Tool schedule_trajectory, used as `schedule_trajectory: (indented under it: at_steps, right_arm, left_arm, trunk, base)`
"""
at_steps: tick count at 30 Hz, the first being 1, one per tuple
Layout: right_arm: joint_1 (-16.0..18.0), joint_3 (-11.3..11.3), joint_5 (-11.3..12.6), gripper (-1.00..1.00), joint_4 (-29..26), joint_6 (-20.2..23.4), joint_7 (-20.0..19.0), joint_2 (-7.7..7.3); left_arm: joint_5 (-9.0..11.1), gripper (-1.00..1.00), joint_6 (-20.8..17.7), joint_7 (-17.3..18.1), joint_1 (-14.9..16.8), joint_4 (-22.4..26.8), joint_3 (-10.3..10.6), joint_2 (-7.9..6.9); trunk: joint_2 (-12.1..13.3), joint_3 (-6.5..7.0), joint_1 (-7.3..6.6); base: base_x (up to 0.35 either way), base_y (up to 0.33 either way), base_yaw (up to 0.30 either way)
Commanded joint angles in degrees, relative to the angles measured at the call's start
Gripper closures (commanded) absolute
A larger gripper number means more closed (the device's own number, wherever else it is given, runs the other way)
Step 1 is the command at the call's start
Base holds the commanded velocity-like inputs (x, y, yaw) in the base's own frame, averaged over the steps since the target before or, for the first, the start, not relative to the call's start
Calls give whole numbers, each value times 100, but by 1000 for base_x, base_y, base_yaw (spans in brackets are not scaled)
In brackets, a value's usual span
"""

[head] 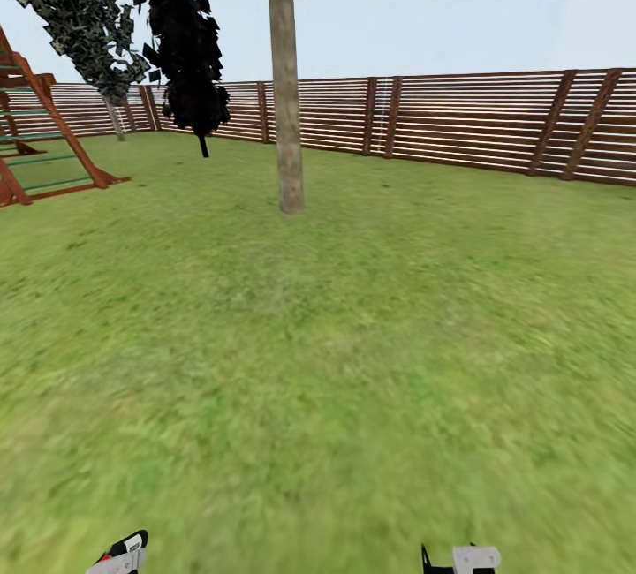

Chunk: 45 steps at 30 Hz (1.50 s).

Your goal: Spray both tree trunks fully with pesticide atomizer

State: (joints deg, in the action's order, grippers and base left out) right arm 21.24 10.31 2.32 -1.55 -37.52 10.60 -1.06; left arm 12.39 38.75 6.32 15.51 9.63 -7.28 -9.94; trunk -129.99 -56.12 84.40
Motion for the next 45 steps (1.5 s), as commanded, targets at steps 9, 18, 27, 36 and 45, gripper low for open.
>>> schedule_trajectory:
  at_steps: [9,18,27,36,45]
  right_arm:
    - [3,50,23,-100,4,-10,28,1]
    - [3,50,23,-100,1,-10,29,1]
    - [3,50,23,-100,1,-10,29,0]
    - [3,50,23,-100,3,-10,29,1]
    - [3,50,23,-100,1,-10,29,1]
  left_arm:
    - [44,100,9,62,5,-5,-28,-6]
    - [44,100,9,64,5,-5,-28,0]
    - [44,100,9,69,5,-5,-28,1]
    - [44,100,1,62,5,-5,-28,-2]
    - [44,100,3,57,5,-5,-29,-8]
  trunk:
    - [-2,-5,3]
    - [-2,-5,3]
    - [-2,-5,3]
    - [-2,-5,3]
    - [-2,-5,3]
  base:
    - [339,0,0]
    - [339,0,0]
    - [339,0,0]
    - [339,0,0]
    - [339,0,0]
